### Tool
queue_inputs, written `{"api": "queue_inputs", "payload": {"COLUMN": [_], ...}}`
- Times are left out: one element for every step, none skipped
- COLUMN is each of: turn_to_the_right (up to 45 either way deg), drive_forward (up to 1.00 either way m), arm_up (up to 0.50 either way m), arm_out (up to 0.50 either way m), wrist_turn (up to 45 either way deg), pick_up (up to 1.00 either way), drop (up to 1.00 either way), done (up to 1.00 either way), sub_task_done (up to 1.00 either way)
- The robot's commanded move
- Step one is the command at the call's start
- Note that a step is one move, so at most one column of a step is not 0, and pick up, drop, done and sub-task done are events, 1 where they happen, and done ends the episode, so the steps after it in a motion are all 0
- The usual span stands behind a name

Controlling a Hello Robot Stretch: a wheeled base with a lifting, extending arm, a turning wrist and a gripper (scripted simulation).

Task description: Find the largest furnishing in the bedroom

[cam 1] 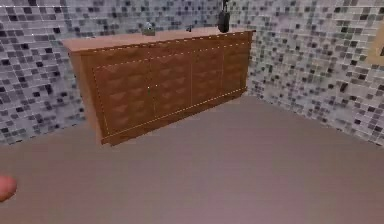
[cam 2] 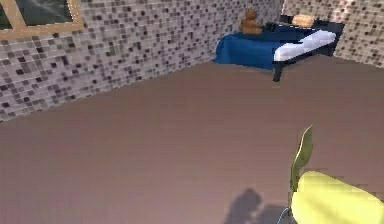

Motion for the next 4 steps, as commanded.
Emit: {"api": "queue_inputs", "payload": {"turn_to_the_right": [45.0,42.0,0.0,12.0], "drive_forward": [0.0,0.0,1.0,0.0], "arm_up": [0.0,0.0,0.0,0.0], "arm_out": [0.0,0.0,0.0,0.0], "wrist_turn": [0.0,0.0,0.0,0.0], "pick_up": [0.0,0.0,0.0,0.0], "drop": [0.0,0.0,0.0,0.0], "done": [0.0,0.0,0.0,0.0], "sub_task_done": [0.0,0.0,0.0,0.0]}}
